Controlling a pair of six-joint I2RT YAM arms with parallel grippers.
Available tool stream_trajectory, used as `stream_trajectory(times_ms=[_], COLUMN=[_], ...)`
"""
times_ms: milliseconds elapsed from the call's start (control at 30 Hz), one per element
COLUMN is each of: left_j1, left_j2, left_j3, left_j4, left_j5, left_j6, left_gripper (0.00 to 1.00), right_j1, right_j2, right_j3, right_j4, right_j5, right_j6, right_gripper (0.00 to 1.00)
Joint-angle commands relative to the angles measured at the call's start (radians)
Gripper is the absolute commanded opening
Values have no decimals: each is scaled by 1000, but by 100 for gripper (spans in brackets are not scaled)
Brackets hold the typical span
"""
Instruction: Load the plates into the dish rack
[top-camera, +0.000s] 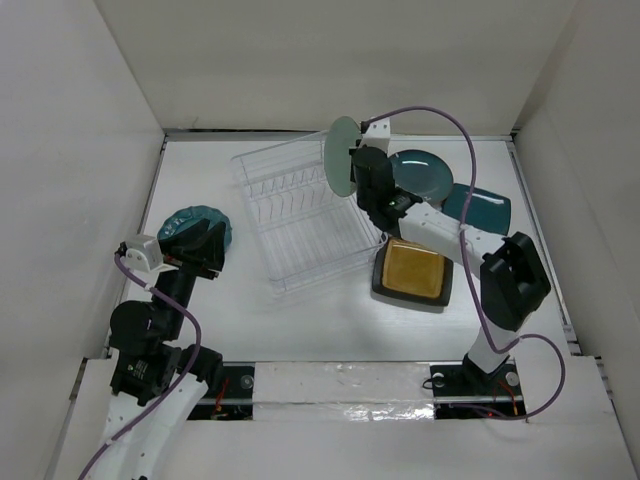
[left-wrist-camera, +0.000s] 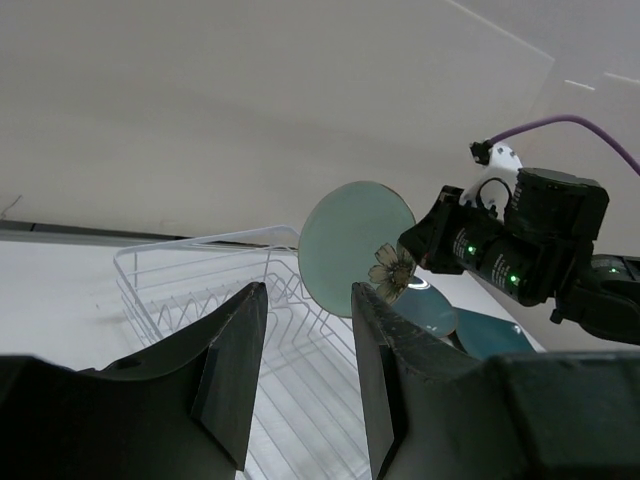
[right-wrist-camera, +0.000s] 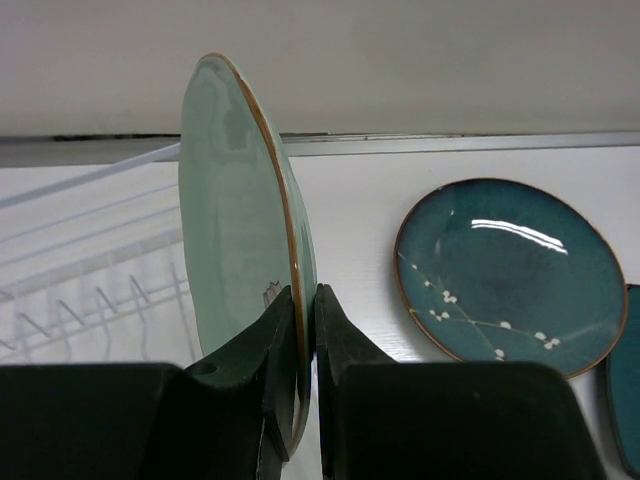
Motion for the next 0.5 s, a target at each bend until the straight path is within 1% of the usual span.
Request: stream_trajectory(times_ms=[0,100,267,467], left_j1=[4,4,4,4], left_j2=[13,14,22,16], left_j3=[-11,-12,-12,-11], left_j4=[48,46,49,51], left_j5=[13,20,20,20], left_j6=[-6,-6,-6,-9], left_gripper=[36,36,36,36], right_j1=[-15,-40,-49,-58], right_j2=[-7,16,64,124], right_j3=[131,162,242,254], right_j4=[167,156,126,107], right_j5=[42,-5,-1,15], right_j6=[-86,-105,-195,-185], right_gripper=[0,0,0,0])
